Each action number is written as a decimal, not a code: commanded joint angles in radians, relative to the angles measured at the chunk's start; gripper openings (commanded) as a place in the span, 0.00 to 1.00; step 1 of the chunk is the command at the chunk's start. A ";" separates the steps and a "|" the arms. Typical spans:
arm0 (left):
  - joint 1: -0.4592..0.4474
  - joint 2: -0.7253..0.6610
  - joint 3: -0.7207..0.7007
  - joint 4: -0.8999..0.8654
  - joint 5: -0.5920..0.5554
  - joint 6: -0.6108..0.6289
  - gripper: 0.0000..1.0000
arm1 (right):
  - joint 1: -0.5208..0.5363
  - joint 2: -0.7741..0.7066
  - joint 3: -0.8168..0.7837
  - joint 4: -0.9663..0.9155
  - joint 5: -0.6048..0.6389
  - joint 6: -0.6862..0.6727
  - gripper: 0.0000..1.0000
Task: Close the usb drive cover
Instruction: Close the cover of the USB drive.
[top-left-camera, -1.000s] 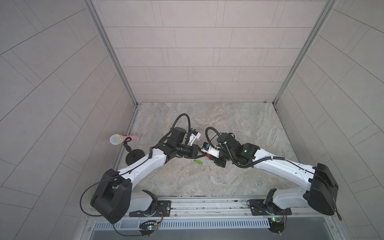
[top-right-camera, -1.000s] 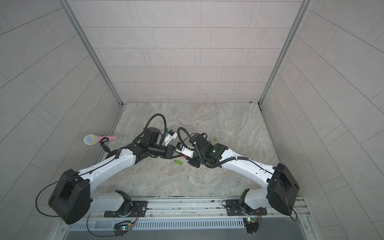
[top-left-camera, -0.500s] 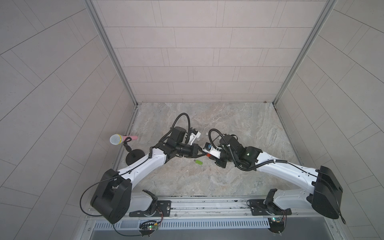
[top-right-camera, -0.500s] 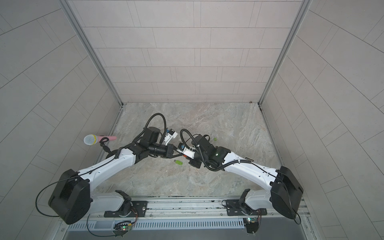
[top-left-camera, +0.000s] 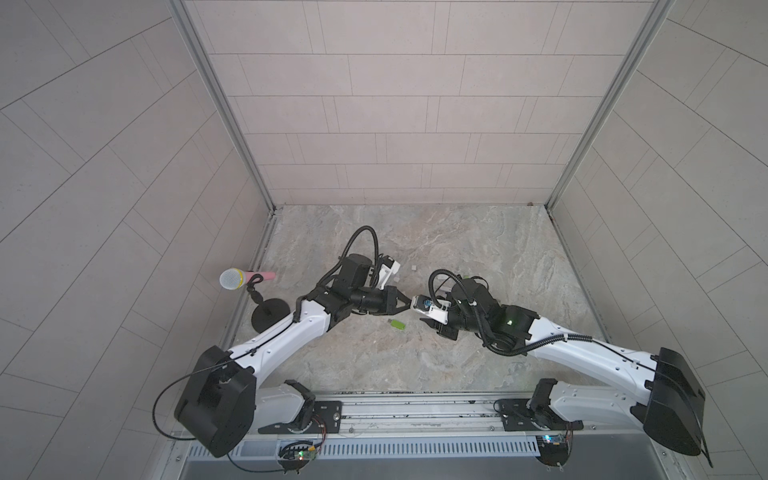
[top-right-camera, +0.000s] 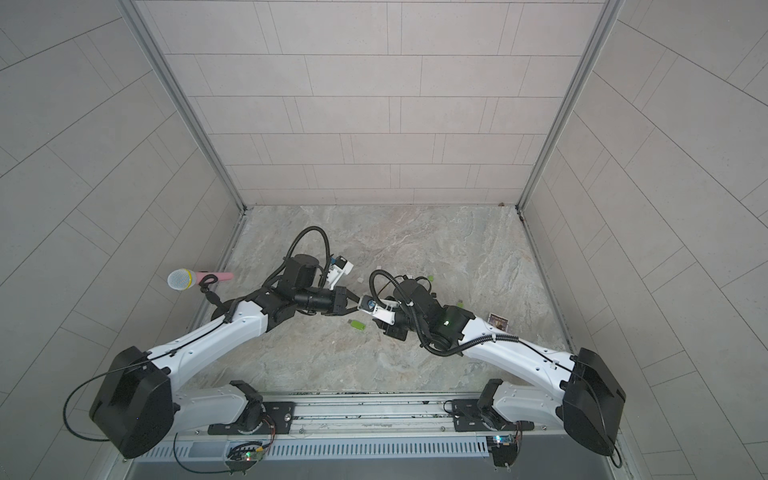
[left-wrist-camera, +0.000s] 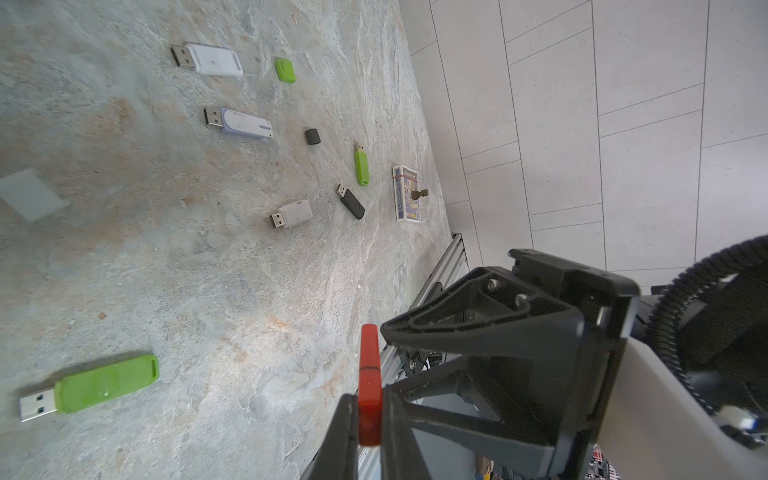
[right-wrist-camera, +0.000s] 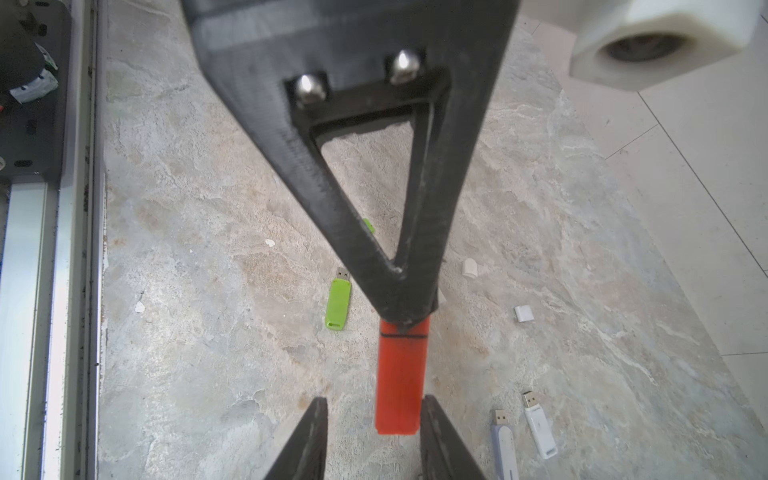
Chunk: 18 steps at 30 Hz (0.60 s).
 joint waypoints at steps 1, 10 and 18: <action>-0.003 -0.017 -0.008 0.037 0.002 -0.007 0.07 | 0.003 -0.003 -0.004 0.041 0.023 -0.020 0.39; -0.003 -0.014 -0.010 0.041 0.028 -0.007 0.07 | -0.006 0.046 0.005 0.149 0.002 0.033 0.37; -0.003 -0.015 -0.011 0.036 0.040 0.001 0.07 | -0.017 0.070 0.015 0.148 -0.021 0.057 0.29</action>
